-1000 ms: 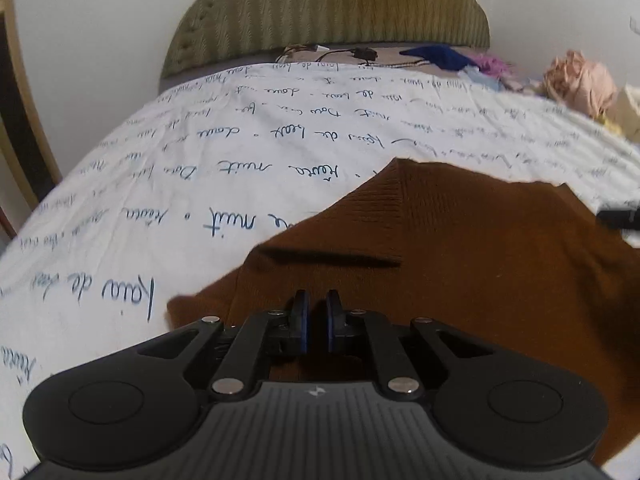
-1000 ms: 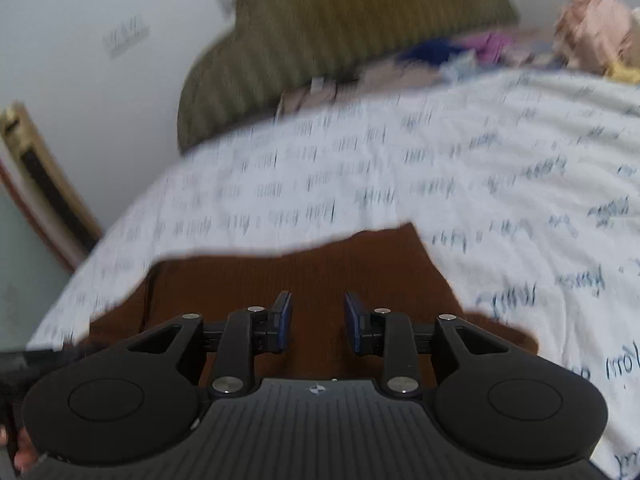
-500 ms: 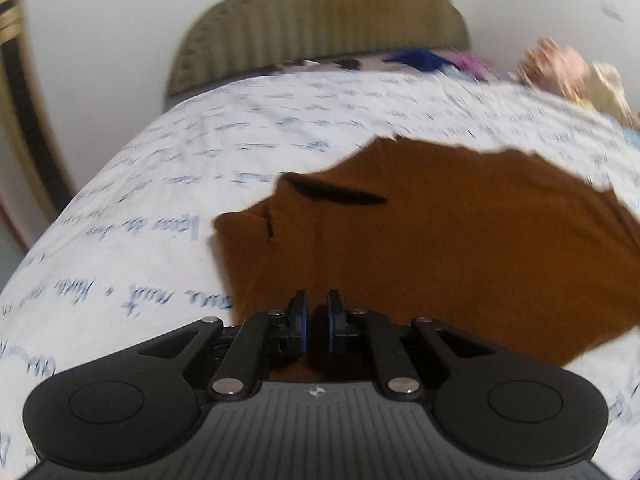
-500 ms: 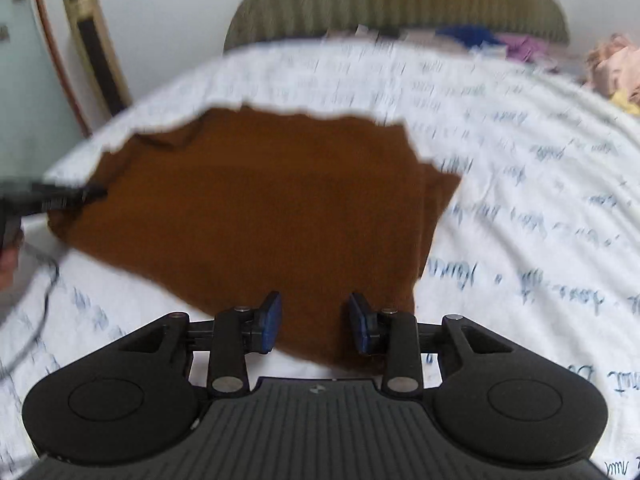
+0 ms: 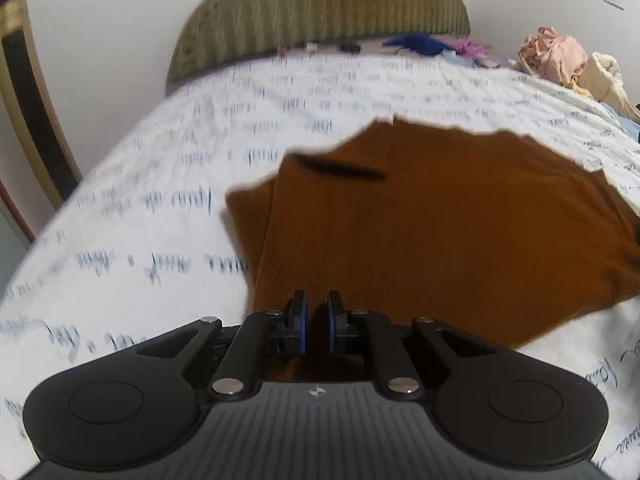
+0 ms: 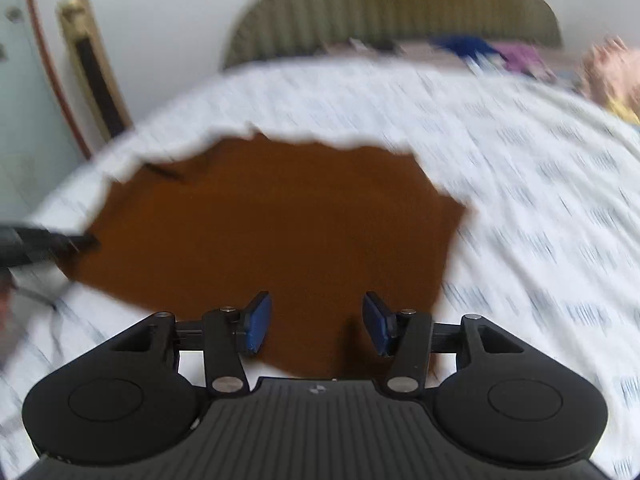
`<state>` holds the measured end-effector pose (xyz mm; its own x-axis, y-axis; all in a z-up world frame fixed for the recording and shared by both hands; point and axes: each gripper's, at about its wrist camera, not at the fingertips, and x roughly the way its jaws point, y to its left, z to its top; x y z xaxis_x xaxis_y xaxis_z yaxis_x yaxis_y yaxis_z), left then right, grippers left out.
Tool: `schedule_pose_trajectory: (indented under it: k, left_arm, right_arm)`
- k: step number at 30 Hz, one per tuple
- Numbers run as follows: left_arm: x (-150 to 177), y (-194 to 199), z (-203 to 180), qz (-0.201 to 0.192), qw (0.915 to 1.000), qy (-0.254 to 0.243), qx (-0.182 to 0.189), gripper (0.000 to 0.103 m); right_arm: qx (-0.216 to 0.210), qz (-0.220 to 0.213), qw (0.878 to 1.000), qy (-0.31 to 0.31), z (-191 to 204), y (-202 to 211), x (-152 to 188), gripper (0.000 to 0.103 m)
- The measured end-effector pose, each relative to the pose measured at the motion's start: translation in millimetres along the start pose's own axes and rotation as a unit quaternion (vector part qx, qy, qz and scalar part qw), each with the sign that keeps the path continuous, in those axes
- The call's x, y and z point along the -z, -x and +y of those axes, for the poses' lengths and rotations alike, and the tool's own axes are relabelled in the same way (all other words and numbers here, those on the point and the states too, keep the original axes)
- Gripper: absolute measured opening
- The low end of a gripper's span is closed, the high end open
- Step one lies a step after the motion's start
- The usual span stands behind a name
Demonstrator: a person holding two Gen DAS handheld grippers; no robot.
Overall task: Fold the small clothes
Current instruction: 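Open the right tool while the left tool holds then releases the hem, then raise both open tools away from the folded sweater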
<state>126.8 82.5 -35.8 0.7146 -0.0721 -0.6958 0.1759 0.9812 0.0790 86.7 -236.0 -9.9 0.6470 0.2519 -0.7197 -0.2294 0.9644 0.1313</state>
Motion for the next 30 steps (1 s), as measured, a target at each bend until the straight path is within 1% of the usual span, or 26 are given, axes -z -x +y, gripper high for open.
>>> schedule_pose_trajectory:
  k: [2,3,4,5,6,7,8,10,12,13,15,17,18,20,21,23,25,26,27,28,30]
  left_arm:
    - [-9,0,4,-0.008,0.9998,0.018,-0.010,0.010]
    - [-11,-4,7,-0.005,0.9995,0.030,-0.005,0.014]
    - [-11,-12,11,0.009,0.9991,0.040,0.001,0.022]
    - [-8,-22,15,0.035,0.9983,0.047,0.006,0.023]
    - [-2,-25,16,0.043,0.9979,0.048,0.010,0.023]
    - [5,-21,15,0.023,0.9991,0.035,0.007,0.024]
    - [11,-16,11,0.017,0.9998,0.014,-0.001,0.024]
    - [21,-10,7,0.009,0.9999,-0.003,-0.009,0.026]
    - [23,-6,8,0.009,1.0000,0.000,-0.002,0.026]
    - [22,-7,11,0.012,0.9999,0.005,0.004,0.027]
    - [17,-10,17,0.022,0.9995,0.017,0.015,0.029]
    - [14,-11,18,0.030,0.9992,0.021,0.019,0.031]
    - [16,-12,19,0.030,0.9992,0.018,0.018,0.031]
    - [17,-11,18,0.031,0.9993,0.018,0.011,0.038]
    - [17,-12,20,0.034,0.9991,0.022,0.011,0.040]
    - [12,-10,27,0.042,0.9977,0.045,0.027,0.040]
    - [3,-7,35,0.044,0.9957,0.067,0.046,0.040]
    - [-2,-6,38,0.037,0.9953,0.074,0.050,0.040]
    - [-9,-6,39,0.031,0.9954,0.074,0.052,0.040]
    - [-16,-7,36,0.026,0.9958,0.068,0.056,0.040]
    - [-30,-14,28,0.013,0.9964,0.057,0.061,0.041]
  right_arm:
    - [-0.037,-0.004,0.999,-0.008,15,-23,-27,0.053]
    - [-0.054,-0.003,0.999,-0.007,26,-41,-40,0.053]
    - [-0.064,0.001,0.998,0.000,37,-64,-53,0.053]
    - [-0.068,0.007,0.998,0.005,46,-85,-65,0.053]
    - [-0.074,0.021,0.997,0.009,56,-110,-77,0.052]
    - [-0.075,0.034,0.997,0.009,64,-131,-88,0.052]
    - [-0.076,0.041,0.996,0.013,72,-152,-95,0.052]
    - [-0.079,0.056,0.995,0.033,94,-177,-104,0.052]
    - [-0.090,0.064,0.993,0.051,112,-193,-105,0.053]
    - [-0.090,0.062,0.992,0.063,122,-200,-105,0.053]
    - [-0.087,0.048,0.992,0.079,141,-213,-117,0.053]
    - [-0.102,0.028,0.993,0.061,154,-227,-137,0.053]
    - [-0.115,0.013,0.992,0.044,158,-231,-150,0.053]
    - [-0.129,-0.016,0.991,0.013,164,-236,-175,0.052]
    - [-0.139,-0.022,0.990,-0.005,164,-236,-186,0.052]
    - [-0.151,-0.006,0.988,-0.032,159,-233,-195,0.052]
    - [-0.141,-0.003,0.990,-0.008,155,-216,-189,0.053]
    - [-0.124,-0.003,0.992,0.012,152,-205,-181,0.053]
    - [-0.102,-0.002,0.995,0.023,145,-192,-170,0.053]
    - [-0.089,-0.004,0.996,0.024,136,-179,-159,0.053]
    - [-0.088,-0.010,0.996,0.012,109,-148,-129,0.054]
